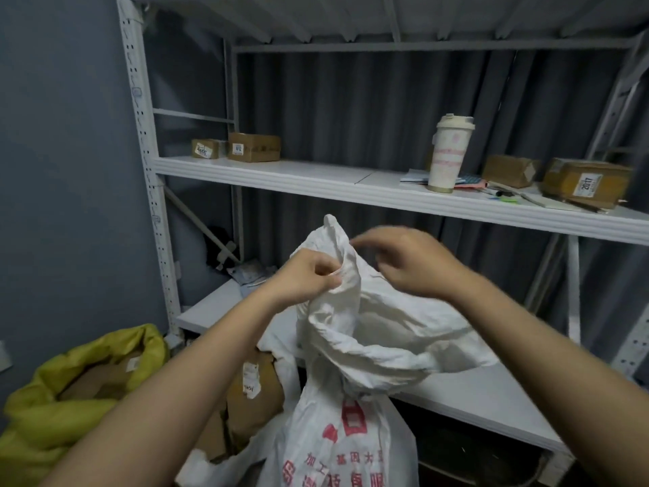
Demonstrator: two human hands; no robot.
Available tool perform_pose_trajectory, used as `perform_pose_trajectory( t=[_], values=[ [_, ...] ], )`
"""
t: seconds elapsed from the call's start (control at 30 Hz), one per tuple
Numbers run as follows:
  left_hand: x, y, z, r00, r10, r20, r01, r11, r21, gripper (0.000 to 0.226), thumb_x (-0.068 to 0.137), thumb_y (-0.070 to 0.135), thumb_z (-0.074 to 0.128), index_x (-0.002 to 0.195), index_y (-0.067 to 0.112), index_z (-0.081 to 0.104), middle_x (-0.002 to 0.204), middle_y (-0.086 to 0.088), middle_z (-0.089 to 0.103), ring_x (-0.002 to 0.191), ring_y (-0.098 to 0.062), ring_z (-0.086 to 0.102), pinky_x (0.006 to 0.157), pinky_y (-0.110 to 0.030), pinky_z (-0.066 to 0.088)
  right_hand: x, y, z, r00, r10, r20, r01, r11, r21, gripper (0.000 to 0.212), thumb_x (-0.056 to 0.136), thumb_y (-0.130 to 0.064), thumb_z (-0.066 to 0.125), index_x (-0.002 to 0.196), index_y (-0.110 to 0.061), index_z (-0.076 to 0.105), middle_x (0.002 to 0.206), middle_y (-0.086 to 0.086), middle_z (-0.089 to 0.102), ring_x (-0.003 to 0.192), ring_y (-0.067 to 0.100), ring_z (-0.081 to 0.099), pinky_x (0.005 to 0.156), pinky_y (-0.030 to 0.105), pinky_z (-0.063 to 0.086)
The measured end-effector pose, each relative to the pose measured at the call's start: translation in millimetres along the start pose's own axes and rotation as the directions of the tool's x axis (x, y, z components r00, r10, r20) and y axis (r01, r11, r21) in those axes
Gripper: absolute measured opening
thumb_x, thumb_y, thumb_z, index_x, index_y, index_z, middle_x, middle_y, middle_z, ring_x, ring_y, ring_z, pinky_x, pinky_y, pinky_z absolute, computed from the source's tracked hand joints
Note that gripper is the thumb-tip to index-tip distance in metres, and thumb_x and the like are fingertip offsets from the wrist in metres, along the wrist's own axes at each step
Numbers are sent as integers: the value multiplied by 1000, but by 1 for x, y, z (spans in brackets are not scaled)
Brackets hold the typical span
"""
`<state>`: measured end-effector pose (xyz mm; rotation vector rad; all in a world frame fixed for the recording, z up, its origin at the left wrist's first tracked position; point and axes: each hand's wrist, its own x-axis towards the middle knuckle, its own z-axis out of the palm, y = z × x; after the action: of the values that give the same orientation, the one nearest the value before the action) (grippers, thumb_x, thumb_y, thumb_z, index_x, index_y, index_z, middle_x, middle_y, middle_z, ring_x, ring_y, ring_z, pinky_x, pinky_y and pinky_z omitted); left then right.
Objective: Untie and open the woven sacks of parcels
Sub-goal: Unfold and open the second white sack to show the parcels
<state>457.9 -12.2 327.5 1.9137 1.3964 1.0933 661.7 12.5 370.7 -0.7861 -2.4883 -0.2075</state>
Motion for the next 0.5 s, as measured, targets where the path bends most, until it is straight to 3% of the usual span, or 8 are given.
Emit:
perform_pose_trajectory(
  t=[0.07,0.13,0.2,0.27,0.33,0.37,0.43,0.5],
  values=[
    [-10,-2,-4,995,6,99,-15,996,92,21,85,4,61,65,1,56,62,1,44,61,-10,39,60,-27,32,13,12,3,967,-190,171,228,943,-243,59,71,-1,52,124,-26,61,141,-6,50,136,23,37,108,38,37],
    [-20,-2,-10,982,2,187,-40,980,197,29,85,5,60,59,6,48,58,1,38,57,-10,34,59,-28,29,23,13,19,907,-247,340,368,859,-356,45,74,-7,61,116,-23,64,145,-4,46,144,26,23,115,42,22],
    [-25,-6,-17,977,-41,208,-22,957,288,22,86,6,61,65,9,57,63,1,51,60,-12,44,60,-31,37,30,4,33,876,-228,424,402,830,-386,27,81,-25,64,108,-20,64,130,-2,58,140,23,31,118,38,12],
    [-31,-11,-22,980,-109,164,34,915,401,13,87,9,59,77,17,63,81,0,66,76,-17,60,68,-33,46,30,-9,45,862,-142,486,366,838,-404,21,89,-35,55,102,-18,58,109,2,66,117,23,53,112,37,25],
    [-36,-14,-21,980,-185,79,115,836,536,8,87,13,52,88,18,58,96,-5,65,90,-24,60,74,-35,46,29,-20,58,868,-33,495,231,911,-343,22,94,-35,48,102,-15,51,99,8,65,96,30,59,81,35,40],
    [-38,-15,-16,977,-211,41,153,819,554,11,87,16,50,97,16,54,103,-7,61,96,-26,57,78,-37,45,29,-25,64,875,6,485,151,947,-284,21,95,-33,47,102,-13,48,96,10,63,91,30,59,69,33,37],
    [-42,-16,3,972,-236,5,199,829,523,29,82,23,51,108,12,45,112,-9,51,108,-27,49,84,-38,44,32,-34,73,896,47,442,21,989,-148,16,91,-26,52,96,-10,50,88,9,61,85,27,57,63,33,34],
    [-44,-22,23,968,-249,-22,233,867,440,36,75,30,51,104,12,41,110,-9,46,113,-28,46,81,-36,42,36,-42,74,903,88,420,-92,996,-10,13,85,-21,58,85,-9,52,80,6,58,80,26,55,60,34,34]
  ],
)
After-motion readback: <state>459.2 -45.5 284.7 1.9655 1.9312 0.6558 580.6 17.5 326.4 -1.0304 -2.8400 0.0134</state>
